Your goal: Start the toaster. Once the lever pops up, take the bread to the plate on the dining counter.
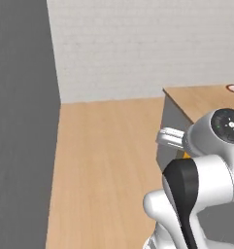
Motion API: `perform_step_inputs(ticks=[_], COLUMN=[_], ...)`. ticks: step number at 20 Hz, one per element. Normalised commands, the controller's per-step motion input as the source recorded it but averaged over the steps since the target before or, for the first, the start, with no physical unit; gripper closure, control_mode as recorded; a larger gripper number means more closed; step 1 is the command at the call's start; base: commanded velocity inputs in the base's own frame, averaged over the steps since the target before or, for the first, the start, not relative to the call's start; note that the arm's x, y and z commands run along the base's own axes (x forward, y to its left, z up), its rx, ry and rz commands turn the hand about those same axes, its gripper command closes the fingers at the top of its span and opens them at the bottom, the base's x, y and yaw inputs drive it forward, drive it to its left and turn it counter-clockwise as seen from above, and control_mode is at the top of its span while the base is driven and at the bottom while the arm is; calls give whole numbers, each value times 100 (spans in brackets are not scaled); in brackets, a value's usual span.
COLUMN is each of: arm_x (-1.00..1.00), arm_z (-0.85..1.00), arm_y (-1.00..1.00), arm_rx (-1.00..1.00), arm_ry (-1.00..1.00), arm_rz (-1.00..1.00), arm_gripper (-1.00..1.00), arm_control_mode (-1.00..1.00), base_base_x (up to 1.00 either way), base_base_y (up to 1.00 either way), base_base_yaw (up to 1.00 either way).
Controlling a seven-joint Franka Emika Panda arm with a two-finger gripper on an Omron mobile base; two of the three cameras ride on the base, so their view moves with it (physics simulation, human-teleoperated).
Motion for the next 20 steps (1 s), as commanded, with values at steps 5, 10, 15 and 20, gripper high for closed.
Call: perform_step_inputs(ticks=[5,10,15,20], arm_x=[0,0,0,0], arm_z=[0,0,0,0], arm_y=[0,0,0,0], arm_rx=[0,0,0,0], arm_ry=[0,0,0,0], arm_rz=[0,0,0,0], arm_gripper=[100,100,100,100], arm_control_mode=[100,100,100,100], base_base_x=[100,100,100,100], base_base_y=[70,64,61,65], base_base_yaw=[-49,-52,-52,-51])
